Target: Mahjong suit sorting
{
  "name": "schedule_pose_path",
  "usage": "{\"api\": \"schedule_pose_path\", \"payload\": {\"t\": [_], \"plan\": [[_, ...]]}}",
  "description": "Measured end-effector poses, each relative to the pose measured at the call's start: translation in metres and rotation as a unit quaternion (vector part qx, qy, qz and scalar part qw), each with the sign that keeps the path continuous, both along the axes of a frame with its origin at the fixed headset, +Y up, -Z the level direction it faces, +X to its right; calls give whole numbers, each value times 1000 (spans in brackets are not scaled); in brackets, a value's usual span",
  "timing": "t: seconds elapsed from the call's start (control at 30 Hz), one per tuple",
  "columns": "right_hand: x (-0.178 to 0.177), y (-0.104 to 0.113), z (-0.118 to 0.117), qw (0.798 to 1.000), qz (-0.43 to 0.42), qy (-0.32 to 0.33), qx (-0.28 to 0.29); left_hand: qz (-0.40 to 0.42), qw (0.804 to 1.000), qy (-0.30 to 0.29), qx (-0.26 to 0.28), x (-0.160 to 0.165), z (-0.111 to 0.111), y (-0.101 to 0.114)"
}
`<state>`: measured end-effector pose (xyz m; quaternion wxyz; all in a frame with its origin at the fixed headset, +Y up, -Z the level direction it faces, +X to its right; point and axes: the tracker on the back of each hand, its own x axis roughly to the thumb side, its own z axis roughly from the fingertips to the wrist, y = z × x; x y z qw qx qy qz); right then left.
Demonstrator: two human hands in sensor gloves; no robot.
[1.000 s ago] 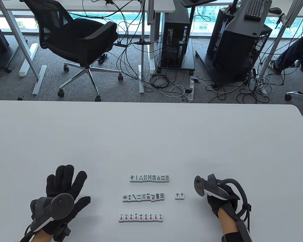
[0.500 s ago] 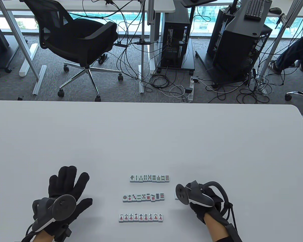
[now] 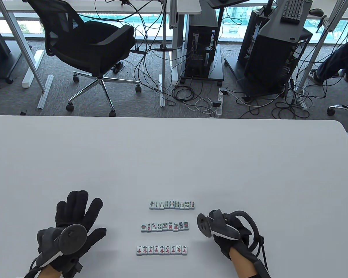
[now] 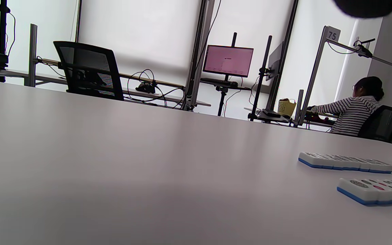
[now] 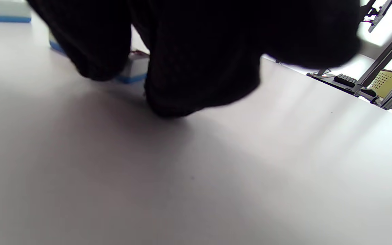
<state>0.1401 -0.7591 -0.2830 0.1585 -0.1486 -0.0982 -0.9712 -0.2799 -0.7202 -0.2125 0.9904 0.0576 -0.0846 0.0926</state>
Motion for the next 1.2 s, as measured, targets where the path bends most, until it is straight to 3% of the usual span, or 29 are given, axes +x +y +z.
{"api": "schedule_pose_path", "payload": {"t": [0.23, 0.4, 0.5, 0.7, 0.93, 1.2], "plan": [[37, 34, 12, 994, -60, -42, 84, -4, 1000, 1, 4, 0, 1, 0], [64, 64, 28, 973, -133, -56, 182, -17, 1000, 5, 6, 0, 0, -2], [76, 72, 37, 961, -157, -54, 222, -29, 999, 13, 7, -1, -1, -2], [100, 55, 48, 955, -171, -62, 234, -37, 999, 37, 13, -10, -3, -3], [114, 35, 41, 960, -175, -108, 191, -34, 998, 59, 8, -19, -9, -7], [116, 33, 42, 956, -161, -129, 207, -38, 998, 55, 3, -19, -11, -13]]}}
